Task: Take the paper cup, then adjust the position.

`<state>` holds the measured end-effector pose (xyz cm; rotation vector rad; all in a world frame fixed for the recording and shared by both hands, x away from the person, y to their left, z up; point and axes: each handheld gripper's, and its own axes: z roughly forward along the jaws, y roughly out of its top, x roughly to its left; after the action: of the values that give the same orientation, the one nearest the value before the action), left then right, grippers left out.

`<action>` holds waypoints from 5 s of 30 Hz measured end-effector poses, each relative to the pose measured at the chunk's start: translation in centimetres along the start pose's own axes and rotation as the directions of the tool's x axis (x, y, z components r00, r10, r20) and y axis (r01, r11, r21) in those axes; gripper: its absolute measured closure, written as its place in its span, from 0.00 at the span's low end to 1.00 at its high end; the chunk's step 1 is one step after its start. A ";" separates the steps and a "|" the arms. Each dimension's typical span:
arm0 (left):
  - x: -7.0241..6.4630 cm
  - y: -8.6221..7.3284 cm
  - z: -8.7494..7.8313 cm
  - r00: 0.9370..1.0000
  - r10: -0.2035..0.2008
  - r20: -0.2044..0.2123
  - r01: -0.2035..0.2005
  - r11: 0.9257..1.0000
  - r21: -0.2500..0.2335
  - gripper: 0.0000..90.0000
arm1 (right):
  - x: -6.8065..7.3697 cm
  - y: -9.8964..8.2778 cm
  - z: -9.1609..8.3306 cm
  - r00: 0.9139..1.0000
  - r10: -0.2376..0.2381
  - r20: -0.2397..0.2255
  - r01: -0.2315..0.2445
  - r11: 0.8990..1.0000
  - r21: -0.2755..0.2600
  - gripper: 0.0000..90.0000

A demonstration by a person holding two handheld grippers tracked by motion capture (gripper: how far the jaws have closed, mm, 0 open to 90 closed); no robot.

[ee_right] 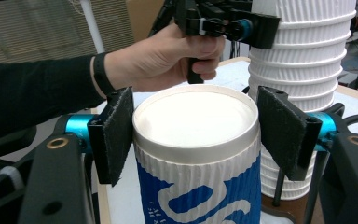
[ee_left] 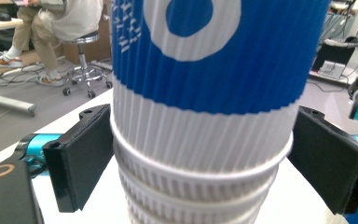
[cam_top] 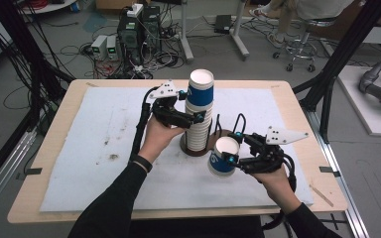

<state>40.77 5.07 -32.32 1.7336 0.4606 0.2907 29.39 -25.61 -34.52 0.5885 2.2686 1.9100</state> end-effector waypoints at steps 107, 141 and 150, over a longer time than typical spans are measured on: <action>-7.3 -9.6 -9.6 1.000 0.011 -0.024 -0.010 0.999 0.044 0.11 | -1.1 -0.4 0.4 1.000 -0.003 0.026 0.003 1.000 -0.014 0.34; -9.1 -8.8 -4.8 0.985 -0.013 0.171 0.007 0.999 0.037 0.11 | 0.0 0.1 1.9 0.999 -0.005 -0.042 0.004 1.000 -0.016 0.34; -9.6 -9.1 -3.5 0.976 -0.011 0.217 0.001 0.999 0.050 0.11 | 0.5 0.0 3.2 0.996 -0.016 -0.088 0.015 1.000 -0.009 0.34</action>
<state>29.42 5.27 -39.87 1.7886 0.3156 0.0841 29.97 -22.48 -35.05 0.4937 2.3095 1.9741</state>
